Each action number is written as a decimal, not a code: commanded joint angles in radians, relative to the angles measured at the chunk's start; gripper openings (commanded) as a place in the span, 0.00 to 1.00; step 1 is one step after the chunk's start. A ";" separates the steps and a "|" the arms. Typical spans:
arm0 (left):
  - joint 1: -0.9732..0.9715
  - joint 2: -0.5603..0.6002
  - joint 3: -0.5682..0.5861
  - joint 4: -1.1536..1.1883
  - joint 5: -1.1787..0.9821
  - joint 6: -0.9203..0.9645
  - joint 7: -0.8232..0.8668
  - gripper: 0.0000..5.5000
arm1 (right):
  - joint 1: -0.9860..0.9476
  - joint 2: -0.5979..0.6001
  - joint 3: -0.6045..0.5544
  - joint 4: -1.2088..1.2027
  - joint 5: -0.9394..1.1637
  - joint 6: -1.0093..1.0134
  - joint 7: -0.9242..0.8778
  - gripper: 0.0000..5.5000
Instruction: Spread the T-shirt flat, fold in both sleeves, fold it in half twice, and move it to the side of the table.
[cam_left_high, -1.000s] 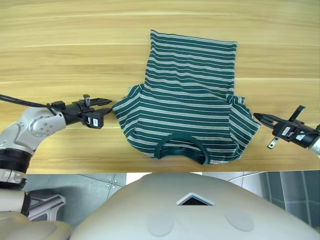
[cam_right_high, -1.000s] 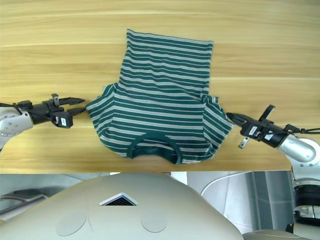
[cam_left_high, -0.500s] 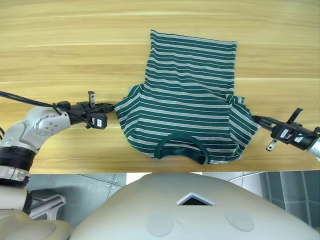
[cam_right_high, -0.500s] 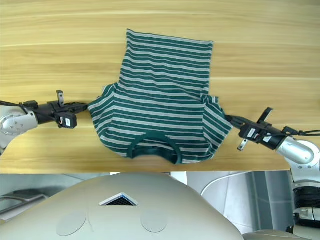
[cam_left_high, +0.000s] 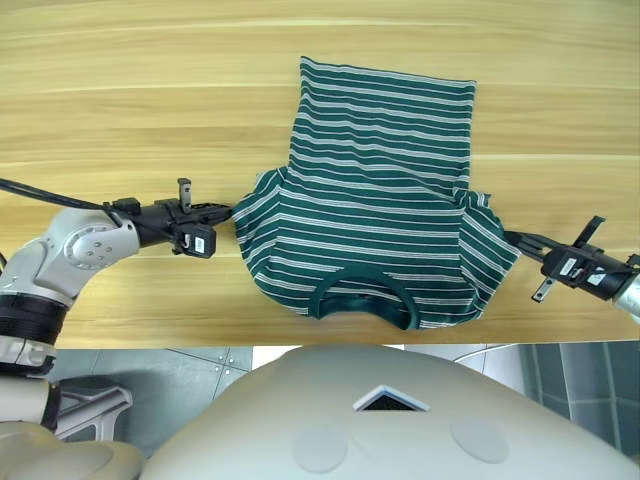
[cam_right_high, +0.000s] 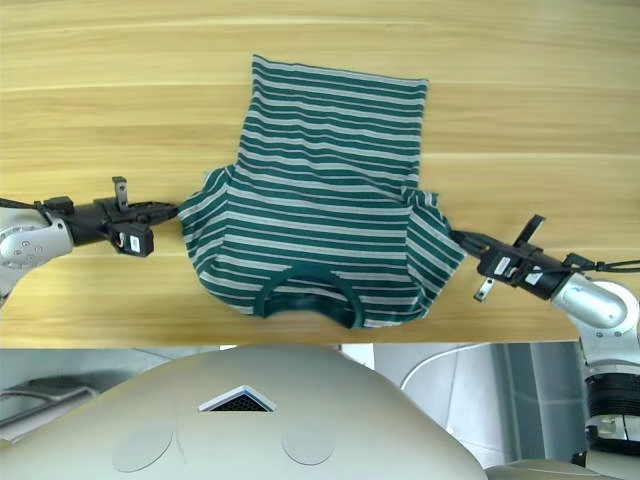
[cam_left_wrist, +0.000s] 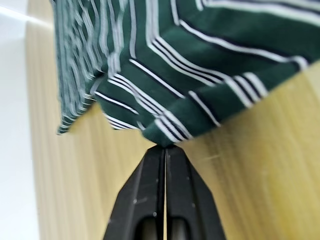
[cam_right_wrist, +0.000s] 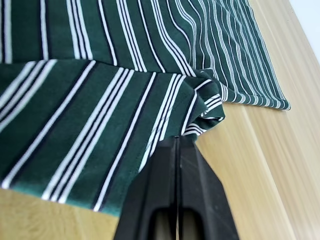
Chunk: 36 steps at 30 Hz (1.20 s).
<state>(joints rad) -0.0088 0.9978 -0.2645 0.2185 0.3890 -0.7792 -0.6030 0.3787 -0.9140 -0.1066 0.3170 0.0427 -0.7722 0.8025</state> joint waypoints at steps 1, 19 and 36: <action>-0.010 0.016 0.017 -0.016 -0.002 -0.006 -0.010 0.00 | -0.007 0.007 0.005 -0.004 -0.008 -0.004 -0.007 0.00; -0.061 -0.072 -0.011 -0.042 -0.021 -0.064 -0.006 0.00 | -0.034 0.013 0.026 0.000 -0.010 -0.002 -0.011 0.00; -0.208 -0.239 -0.106 -0.019 0.027 -0.022 -0.030 0.00 | -0.046 0.024 0.043 -0.007 -0.019 -0.001 -0.012 0.00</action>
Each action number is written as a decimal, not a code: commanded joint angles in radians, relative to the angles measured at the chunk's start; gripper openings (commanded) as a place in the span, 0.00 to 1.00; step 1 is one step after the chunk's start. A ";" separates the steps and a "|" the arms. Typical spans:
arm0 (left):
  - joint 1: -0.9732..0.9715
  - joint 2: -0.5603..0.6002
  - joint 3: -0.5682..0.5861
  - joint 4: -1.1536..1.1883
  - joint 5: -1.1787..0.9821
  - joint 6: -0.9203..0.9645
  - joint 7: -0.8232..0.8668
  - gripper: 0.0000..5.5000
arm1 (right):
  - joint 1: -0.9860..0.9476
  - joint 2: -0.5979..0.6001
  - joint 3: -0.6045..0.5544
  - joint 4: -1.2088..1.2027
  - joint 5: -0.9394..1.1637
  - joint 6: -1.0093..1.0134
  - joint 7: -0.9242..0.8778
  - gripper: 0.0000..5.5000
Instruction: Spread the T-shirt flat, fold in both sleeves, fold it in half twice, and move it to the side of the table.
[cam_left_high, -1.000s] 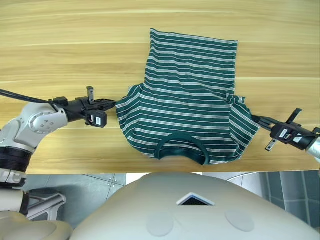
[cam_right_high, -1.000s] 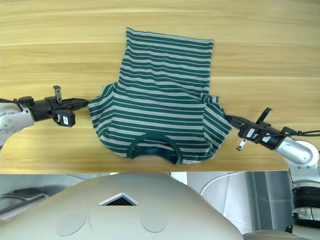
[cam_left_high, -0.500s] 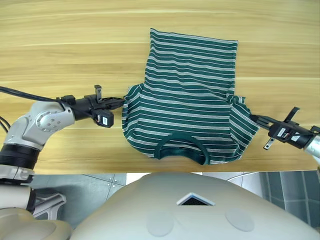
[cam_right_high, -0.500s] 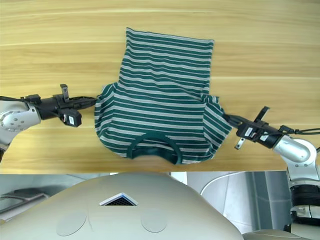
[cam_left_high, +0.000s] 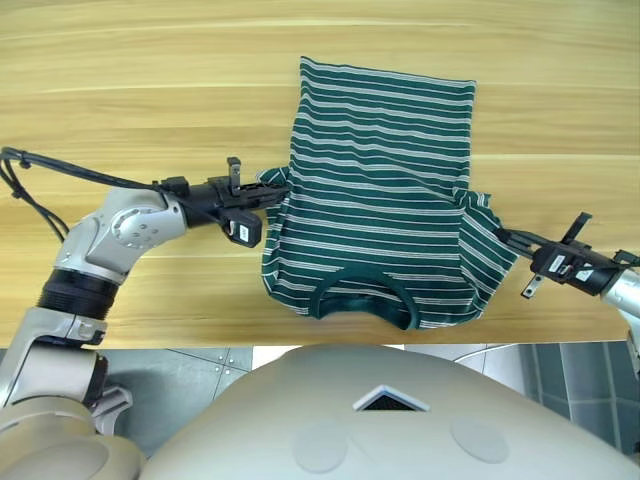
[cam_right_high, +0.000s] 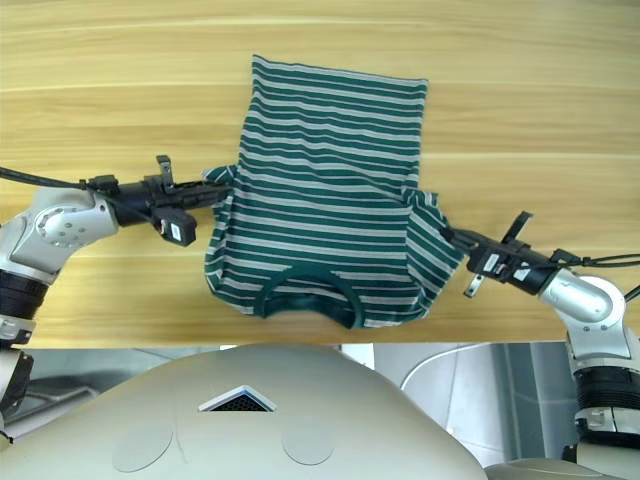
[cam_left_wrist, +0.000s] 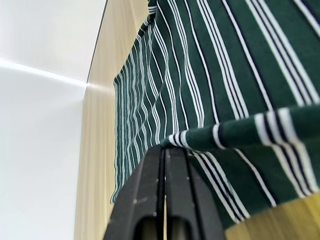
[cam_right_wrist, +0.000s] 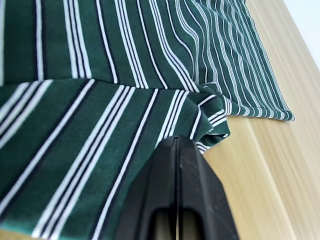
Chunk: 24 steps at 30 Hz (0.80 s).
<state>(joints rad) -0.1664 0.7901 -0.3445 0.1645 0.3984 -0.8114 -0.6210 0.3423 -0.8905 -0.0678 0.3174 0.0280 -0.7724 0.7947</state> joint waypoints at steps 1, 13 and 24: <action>-0.059 -0.043 -0.033 0.042 0.019 0.012 -0.015 0.00 | -0.011 0.002 0.005 -0.010 -0.005 0.001 -0.004 0.00; -0.123 -0.156 -0.133 0.157 0.092 0.007 0.000 0.00 | 0.000 0.000 0.000 -0.025 -0.001 0.002 -0.002 0.00; -0.120 -0.216 -0.193 0.169 0.122 -0.002 -0.001 0.00 | 0.004 0.005 0.003 -0.035 0.001 0.004 -0.002 0.00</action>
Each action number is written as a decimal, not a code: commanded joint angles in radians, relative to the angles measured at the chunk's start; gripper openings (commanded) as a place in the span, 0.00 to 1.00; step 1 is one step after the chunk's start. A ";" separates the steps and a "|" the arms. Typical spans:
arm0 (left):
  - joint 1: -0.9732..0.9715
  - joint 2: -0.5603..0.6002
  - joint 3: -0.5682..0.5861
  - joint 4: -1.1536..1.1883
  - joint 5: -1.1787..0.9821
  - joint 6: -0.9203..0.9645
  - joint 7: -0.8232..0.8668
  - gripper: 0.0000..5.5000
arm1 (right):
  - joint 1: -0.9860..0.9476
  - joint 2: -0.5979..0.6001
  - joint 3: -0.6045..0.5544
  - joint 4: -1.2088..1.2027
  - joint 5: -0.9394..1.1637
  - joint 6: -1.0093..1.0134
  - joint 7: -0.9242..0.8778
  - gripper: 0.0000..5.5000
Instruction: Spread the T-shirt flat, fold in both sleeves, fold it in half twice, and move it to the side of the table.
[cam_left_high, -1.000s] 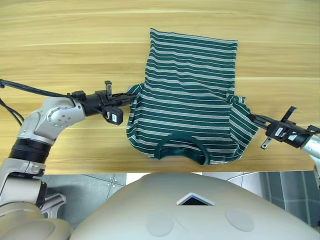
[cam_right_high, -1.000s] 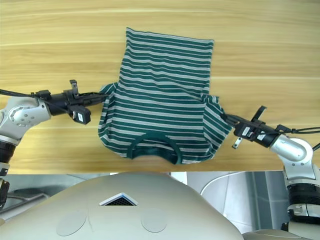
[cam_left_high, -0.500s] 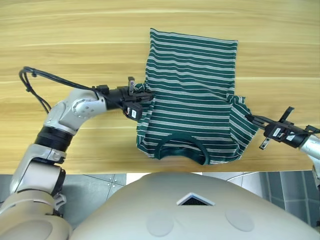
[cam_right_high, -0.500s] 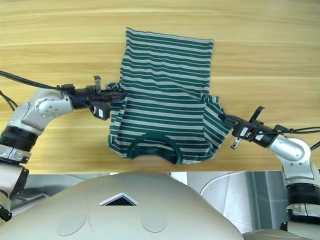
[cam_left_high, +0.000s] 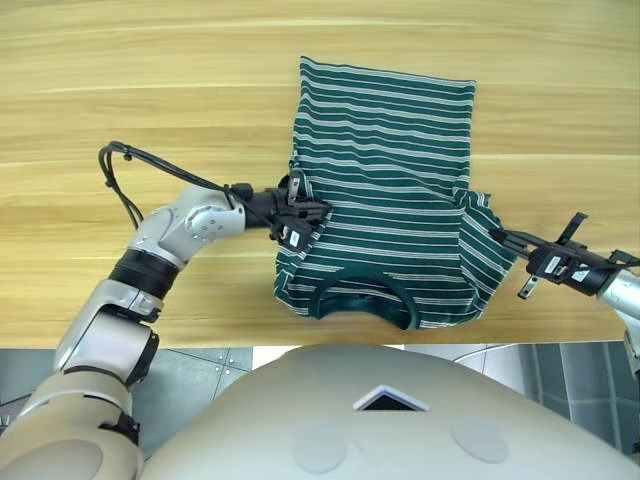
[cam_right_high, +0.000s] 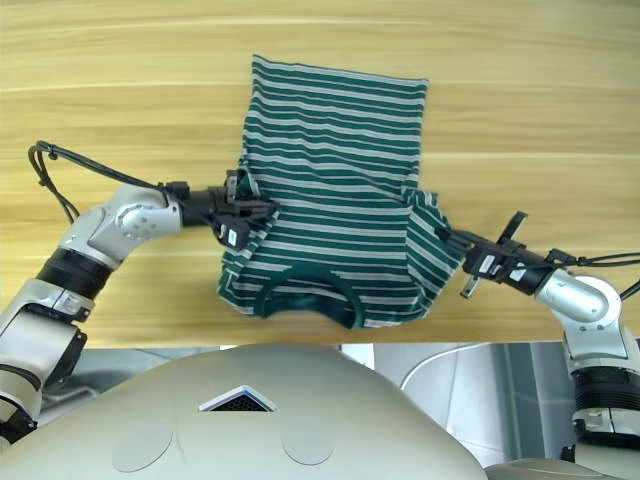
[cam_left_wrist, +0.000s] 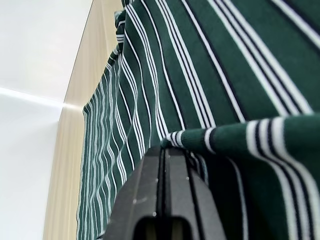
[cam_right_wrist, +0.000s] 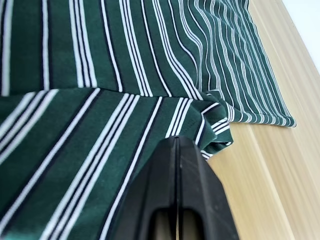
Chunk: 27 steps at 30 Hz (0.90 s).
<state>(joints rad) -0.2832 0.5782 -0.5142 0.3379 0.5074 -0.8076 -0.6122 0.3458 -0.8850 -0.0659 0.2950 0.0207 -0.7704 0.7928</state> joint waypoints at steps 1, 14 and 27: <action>-0.002 -0.004 -0.027 -0.008 0.008 -0.008 -0.012 0.00 | 0.003 0.000 0.001 -0.015 0.008 0.003 0.000 0.00; -0.003 -0.015 -0.074 0.059 0.081 0.003 0.016 0.00 | -0.001 0.005 0.004 -0.026 0.009 0.007 0.000 0.00; -0.007 -0.025 -0.130 0.124 0.035 0.012 -0.044 0.19 | 0.002 0.002 -0.004 -0.090 0.020 0.031 -0.002 0.00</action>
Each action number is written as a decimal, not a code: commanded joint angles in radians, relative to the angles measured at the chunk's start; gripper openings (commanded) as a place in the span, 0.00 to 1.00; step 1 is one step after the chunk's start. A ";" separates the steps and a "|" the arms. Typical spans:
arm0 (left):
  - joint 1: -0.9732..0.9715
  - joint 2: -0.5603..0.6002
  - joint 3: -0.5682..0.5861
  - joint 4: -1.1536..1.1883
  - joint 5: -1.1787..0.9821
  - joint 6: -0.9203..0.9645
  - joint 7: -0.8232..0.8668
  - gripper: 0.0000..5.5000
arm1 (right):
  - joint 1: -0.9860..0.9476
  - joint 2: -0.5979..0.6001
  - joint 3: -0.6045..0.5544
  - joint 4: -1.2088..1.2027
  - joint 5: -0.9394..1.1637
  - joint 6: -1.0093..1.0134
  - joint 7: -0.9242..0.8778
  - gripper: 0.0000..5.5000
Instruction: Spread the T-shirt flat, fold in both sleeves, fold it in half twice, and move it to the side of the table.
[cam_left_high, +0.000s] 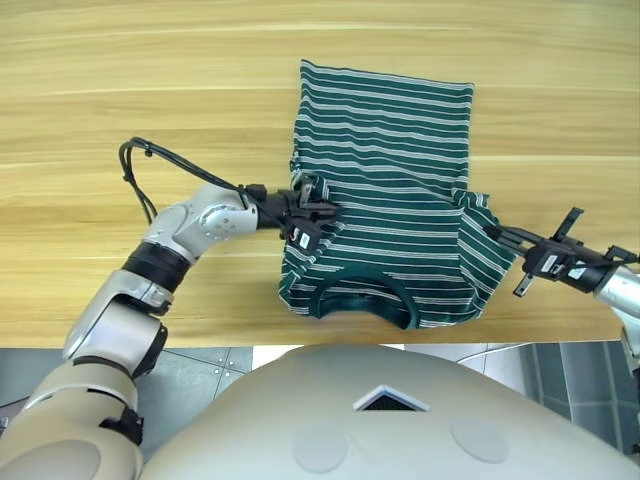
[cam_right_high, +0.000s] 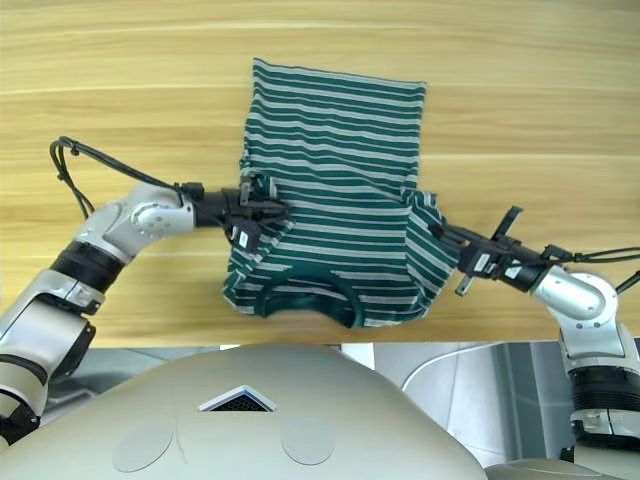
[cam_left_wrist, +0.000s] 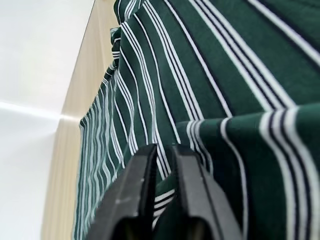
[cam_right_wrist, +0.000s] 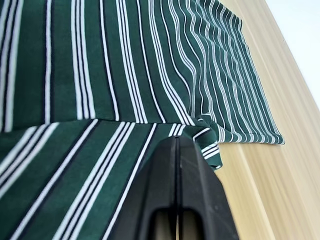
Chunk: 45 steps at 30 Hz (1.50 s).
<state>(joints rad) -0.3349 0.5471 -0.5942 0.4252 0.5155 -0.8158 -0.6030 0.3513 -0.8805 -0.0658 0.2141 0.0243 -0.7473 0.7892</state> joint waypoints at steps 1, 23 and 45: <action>0.047 0.009 -0.054 0.034 0.022 0.018 -0.059 0.23 | -0.004 -0.002 -0.004 -0.009 0.017 0.009 0.002 0.00; 0.170 0.209 0.280 -0.167 -0.337 -0.016 -0.054 0.80 | 0.023 -0.018 -0.032 0.018 0.027 0.001 -0.004 0.00; 0.130 0.118 0.255 -0.065 -0.215 -0.041 -0.011 0.98 | 0.207 -0.077 -0.201 0.116 -0.074 -0.012 -0.025 0.33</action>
<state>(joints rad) -0.1799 0.6703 -0.3354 0.3501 0.2824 -0.8517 -0.6197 0.5836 -0.9628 -0.2908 0.3195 -0.0299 -0.7492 0.7717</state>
